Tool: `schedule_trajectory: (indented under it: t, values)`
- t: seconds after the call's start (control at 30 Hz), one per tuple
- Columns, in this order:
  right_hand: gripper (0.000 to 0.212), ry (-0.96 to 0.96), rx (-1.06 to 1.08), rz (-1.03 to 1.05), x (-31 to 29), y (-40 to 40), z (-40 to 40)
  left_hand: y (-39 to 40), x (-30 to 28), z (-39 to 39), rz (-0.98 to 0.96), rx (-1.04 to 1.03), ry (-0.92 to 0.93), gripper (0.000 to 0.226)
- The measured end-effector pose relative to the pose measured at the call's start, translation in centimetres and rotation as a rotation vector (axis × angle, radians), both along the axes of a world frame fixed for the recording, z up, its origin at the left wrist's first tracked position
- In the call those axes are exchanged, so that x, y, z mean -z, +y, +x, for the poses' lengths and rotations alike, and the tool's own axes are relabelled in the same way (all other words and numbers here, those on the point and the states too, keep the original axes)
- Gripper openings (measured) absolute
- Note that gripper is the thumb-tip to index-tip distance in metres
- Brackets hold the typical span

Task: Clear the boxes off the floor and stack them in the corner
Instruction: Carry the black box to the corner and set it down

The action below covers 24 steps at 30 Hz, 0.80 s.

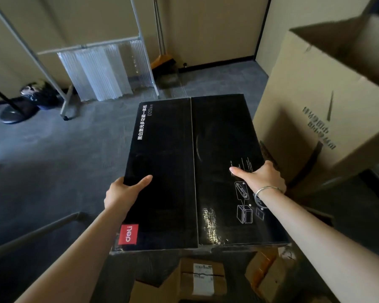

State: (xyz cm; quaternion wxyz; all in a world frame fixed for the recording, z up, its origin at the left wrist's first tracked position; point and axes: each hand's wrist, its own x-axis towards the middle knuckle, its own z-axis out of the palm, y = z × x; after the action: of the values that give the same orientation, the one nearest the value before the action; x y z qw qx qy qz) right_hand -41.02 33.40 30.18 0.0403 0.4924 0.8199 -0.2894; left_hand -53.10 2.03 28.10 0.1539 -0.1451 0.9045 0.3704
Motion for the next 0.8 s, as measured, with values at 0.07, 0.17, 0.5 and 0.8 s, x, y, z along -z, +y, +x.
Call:
schedule_trajectory:
  t: [0.07, 0.17, 0.5, 0.8]
  values:
    - [0.106, 0.034, -0.010, 0.002, -4.6, -0.9, 0.2, -1.0, -4.6, 0.4, 0.016, -0.007, 0.029, 0.068]
    - [0.098, 0.075, -0.014, 0.006, -9.1, -1.7, 0.5, -1.8, -9.5, 1.0, 0.035, -0.004, 0.049, 0.068]
    - [0.104, 0.179, -0.099, 0.039, -17.6, -4.7, 8.5, -5.8, -19.7, 12.2, 0.053, -0.121, 0.139, 0.074]
    - [0.078, 0.241, -0.356, -0.001, -21.2, -6.5, 20.0, -9.1, -22.0, 30.9, 0.128, -0.342, 0.143, 0.082]
